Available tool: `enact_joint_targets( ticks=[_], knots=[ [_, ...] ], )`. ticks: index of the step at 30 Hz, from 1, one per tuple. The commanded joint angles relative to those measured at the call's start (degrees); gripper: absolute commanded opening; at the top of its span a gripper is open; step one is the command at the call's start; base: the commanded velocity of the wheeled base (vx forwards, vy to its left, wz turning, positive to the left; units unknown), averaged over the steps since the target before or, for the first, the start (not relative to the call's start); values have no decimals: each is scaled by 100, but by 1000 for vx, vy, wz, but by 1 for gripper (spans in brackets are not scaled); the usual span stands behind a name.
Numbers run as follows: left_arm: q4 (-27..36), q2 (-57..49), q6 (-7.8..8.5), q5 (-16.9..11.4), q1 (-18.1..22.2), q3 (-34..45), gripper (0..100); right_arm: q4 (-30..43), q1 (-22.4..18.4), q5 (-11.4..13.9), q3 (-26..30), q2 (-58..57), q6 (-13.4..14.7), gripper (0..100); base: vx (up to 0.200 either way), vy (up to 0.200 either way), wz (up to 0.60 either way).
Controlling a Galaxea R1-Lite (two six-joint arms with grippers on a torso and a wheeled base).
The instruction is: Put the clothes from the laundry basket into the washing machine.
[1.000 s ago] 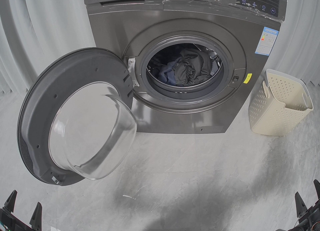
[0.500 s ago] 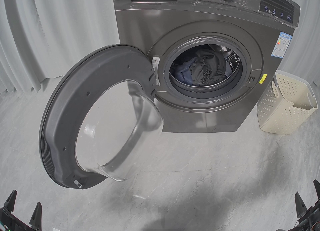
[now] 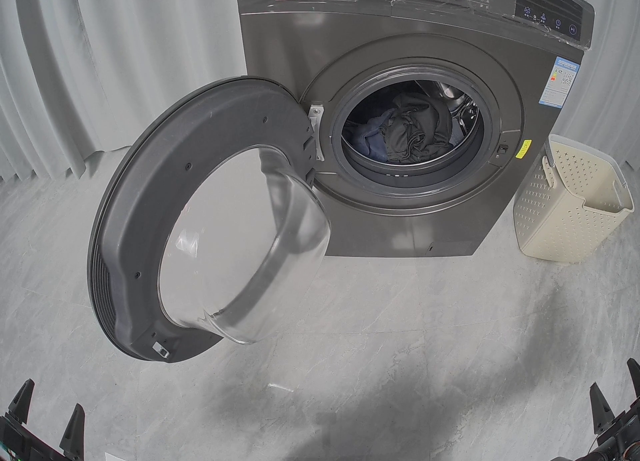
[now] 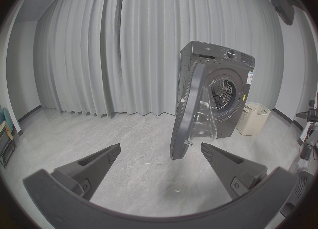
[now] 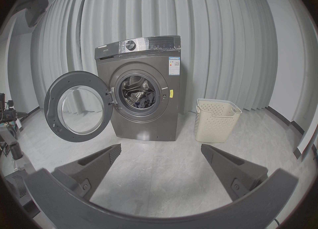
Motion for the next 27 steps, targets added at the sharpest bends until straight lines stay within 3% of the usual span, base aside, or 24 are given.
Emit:
enact_joint_targets(
  ticks=[1, 10, 15, 19, 20, 21, 22, 27],
  knots=[
    [-9, -59, 40, 4, 5, 101, 100, 0, 1, 3, 101, 2, -1, 100, 0, 0, 0],
    [-44, -68, 75, -22, 5, 92, 100, 0, 1, -5, 101, 2, -9, 100, 0, 0, 0],
    [-317, 257, -74, -145, 66, -918, 100, 0, 1, 12, 101, 2, -9, 100, 0, 0, 0],
    [-361, 1716, -30, -945, -30, -997, 100, 0, 1, 12, 92, 2, -9, 100, 0, 0, 0],
    [-378, 1822, -21, -1024, -30, -1006, 100, 0, 1, 12, 101, 2, -9, 100, 0, 0, 0],
    [-528, 2314, -39, -1376, -39, -1112, 100, 0, 1, 12, 101, 2, -9, 100, 0, 0, 0],
    [-686, 2630, -39, -1517, -39, -1200, 100, 0, 1, 12, 101, 2, -9, 100, 0, 0, 0],
    [-1565, 4054, -48, -1789, -74, -1428, 100, 0, 1, 12, 101, 2, -1, 100, 0, 0, 0]
  ],
)
